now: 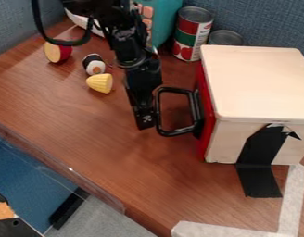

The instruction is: Close the drawer

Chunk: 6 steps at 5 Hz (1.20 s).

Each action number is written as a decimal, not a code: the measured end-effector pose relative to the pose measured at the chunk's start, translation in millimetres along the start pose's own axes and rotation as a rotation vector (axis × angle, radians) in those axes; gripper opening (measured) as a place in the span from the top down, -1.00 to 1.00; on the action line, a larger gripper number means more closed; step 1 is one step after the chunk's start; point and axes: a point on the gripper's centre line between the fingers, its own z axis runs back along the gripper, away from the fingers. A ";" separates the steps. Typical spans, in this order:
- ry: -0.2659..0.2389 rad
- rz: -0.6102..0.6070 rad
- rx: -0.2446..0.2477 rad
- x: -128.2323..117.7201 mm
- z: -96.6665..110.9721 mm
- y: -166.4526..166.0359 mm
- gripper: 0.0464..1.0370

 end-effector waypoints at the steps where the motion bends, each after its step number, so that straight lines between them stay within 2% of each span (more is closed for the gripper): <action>1: -0.002 0.008 -0.010 3.2 -3.0 -3.9 -0.93; 3: 0.005 0.010 -0.030 4.4 -3.6 -9.0 -0.93; 4: 0.039 0.143 0.013 -20.1 11.6 12.9 -0.93; 5: 0.150 0.274 0.086 -60.3 28.2 42.4 -0.93; 6: 0.259 0.356 0.171 -87.6 45.2 65.0 -0.93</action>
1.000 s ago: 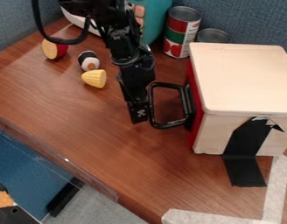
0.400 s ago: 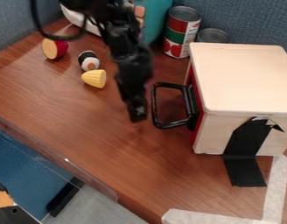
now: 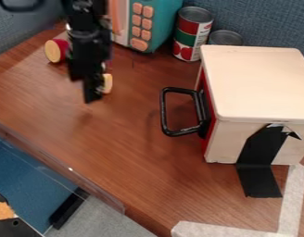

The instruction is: Close the drawer

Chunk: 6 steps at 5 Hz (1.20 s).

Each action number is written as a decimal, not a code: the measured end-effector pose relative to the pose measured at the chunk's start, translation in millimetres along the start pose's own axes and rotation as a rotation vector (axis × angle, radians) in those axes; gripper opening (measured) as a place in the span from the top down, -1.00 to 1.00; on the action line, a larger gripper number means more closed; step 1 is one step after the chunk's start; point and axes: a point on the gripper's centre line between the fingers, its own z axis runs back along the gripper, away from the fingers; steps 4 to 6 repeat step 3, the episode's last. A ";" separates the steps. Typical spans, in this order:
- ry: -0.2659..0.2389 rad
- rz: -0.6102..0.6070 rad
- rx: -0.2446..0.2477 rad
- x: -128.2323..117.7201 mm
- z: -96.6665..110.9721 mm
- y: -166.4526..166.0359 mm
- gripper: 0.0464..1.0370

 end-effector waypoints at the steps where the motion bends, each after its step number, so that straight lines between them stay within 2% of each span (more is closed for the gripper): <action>1: 0.022 0.049 0.006 -28.5 16.2 24.4 -0.93; 2: -0.012 0.051 -0.036 -37.8 39.6 32.8 -0.93; 3: -0.076 0.093 -0.077 -48.3 76.5 52.2 -0.93; 6: -0.076 0.093 -0.077 -48.3 76.5 52.2 -0.93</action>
